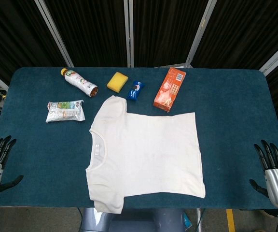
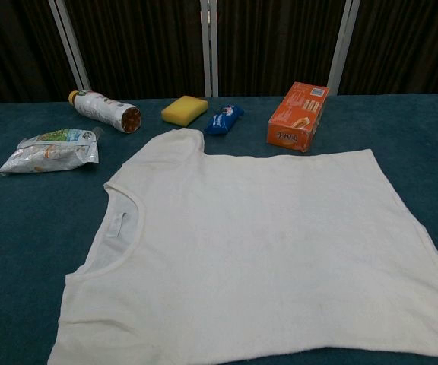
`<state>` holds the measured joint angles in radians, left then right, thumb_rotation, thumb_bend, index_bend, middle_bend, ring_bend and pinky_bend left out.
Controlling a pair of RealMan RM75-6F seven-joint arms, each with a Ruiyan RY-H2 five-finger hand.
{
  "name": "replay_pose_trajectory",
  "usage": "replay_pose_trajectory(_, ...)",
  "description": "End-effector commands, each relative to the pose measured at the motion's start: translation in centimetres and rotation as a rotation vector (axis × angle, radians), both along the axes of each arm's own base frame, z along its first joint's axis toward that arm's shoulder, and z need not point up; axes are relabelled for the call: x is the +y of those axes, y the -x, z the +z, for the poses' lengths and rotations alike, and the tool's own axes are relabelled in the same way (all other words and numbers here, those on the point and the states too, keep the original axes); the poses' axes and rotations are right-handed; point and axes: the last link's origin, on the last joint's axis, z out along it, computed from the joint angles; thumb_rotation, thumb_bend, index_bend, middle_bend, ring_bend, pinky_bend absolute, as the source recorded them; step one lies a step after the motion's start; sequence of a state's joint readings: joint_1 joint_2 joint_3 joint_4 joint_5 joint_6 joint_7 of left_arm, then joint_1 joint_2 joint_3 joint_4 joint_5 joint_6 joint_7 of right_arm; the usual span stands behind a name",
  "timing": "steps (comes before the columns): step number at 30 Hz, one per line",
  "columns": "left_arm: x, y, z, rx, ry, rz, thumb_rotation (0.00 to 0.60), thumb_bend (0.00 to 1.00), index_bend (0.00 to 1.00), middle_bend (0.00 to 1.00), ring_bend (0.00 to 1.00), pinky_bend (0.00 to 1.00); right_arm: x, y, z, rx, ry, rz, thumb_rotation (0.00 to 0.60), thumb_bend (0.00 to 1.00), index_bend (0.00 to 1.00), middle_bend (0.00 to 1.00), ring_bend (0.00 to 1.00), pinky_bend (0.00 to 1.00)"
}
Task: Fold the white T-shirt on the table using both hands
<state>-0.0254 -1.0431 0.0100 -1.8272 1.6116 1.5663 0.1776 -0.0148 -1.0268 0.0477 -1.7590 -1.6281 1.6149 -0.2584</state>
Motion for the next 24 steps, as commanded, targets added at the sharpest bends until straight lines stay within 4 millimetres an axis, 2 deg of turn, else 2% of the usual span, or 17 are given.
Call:
replay_pose_trajectory(1, 0.1, 0.1, 0.0, -0.001, 0.003, 0.002, 0.600, 0.02, 0.00, 0.00, 0.00, 0.00, -0.1, 0.1, 0.1, -0.007, 0.004, 0.000, 0.600, 0.00, 0.00, 0.00, 0.00, 0.00)
replay_pose_trajectory(8, 0.1, 0.0, -0.2, -0.003, 0.007, 0.002, 0.600, 0.02, 0.00, 0.00, 0.00, 0.00, -0.3, 0.4, -0.3, -0.039, -0.042, -0.013, 0.600, 0.00, 0.02, 0.00, 0.00, 0.00)
replay_pose_trajectory(12, 0.3, -0.1, -0.3, -0.009, 0.013, -0.001, 0.600, 0.02, 0.00, 0.00, 0.00, 0.00, -0.3, 0.2, -1.8, -0.074, -0.169, -0.009, 0.600, 0.00, 0.06, 0.00, 0.00, 0.00)
replay_pose_trajectory(14, 0.4, -0.1, -0.3, -0.009, 0.013, -0.003, 0.600, 0.02, 0.00, 0.00, 0.00, 0.00, -0.4, 0.2, -2.7, -0.079, -0.246, 0.002, 0.600, 0.00, 0.10, 0.00, 0.00, 0.00)
replay_pose_trajectory(19, 0.5, -0.1, -0.4, -0.005, 0.013, 0.005, 0.600, 0.02, 0.00, 0.00, 0.00, 0.00, -0.8, 0.4, -5.9, -0.095, -0.501, 0.105, 0.600, 0.00, 0.27, 0.00, 0.00, 0.00)
replay_pose_trajectory(24, 0.6, -0.1, -0.7, 0.013, 0.015, 0.005, 0.600, 0.02, 0.00, 0.00, 0.00, 0.00, -1.3, 1.2, -8.3, -0.054, -0.599, 0.183, 0.600, 0.01, 0.38, 0.00, 0.00, 0.00)
